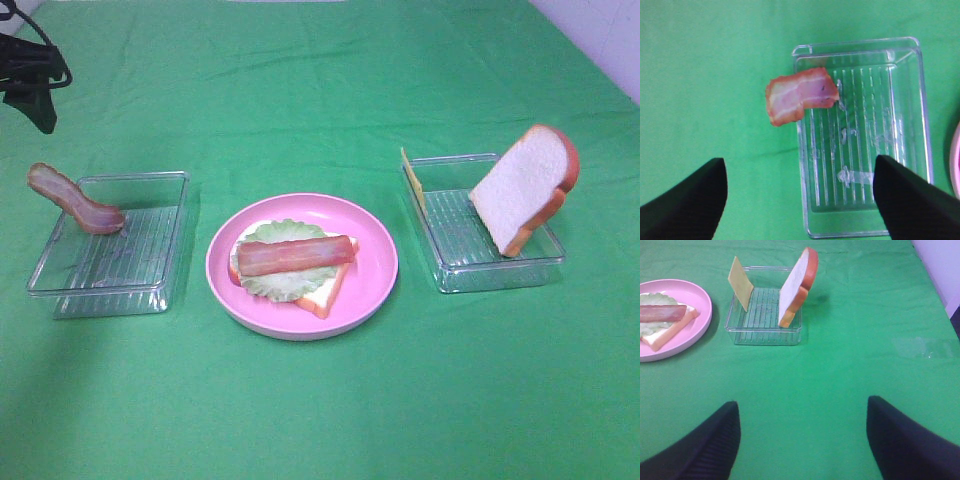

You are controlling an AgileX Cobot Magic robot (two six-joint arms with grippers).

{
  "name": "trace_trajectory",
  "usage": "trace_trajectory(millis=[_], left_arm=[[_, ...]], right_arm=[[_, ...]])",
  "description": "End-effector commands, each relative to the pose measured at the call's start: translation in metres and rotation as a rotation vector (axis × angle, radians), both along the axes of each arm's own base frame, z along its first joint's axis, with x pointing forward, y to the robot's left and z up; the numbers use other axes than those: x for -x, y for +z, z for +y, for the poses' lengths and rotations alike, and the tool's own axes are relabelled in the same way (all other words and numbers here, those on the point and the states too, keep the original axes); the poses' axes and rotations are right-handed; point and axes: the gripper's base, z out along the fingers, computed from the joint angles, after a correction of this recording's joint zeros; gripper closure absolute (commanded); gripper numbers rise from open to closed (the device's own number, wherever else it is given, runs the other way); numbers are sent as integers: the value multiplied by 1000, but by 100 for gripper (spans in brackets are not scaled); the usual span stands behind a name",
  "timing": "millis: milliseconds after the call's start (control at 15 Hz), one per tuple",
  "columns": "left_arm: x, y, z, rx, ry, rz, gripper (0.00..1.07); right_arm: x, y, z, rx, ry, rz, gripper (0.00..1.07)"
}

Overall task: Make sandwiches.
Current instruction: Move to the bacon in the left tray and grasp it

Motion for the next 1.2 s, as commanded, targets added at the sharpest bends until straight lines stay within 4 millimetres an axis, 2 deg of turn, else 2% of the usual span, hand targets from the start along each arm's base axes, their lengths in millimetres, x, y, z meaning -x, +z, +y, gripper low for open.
trace_trajectory(millis=[67, 600, 867, 1200], left_arm=[[-14, -14, 15, -3, 55, 35, 32], [-56, -51, 11, 13, 62, 106, 36], [-64, -77, 6, 54, 77, 164, 36], [-68, -97, 6, 42, 58, 200, 37]], right_arm=[[1, 0, 0, 7, -1, -20, 39], [1, 0, 0, 7, -1, -20, 39], [1, 0, 0, 7, -1, -20, 39], [1, 0, 0, 7, -1, -20, 39]])
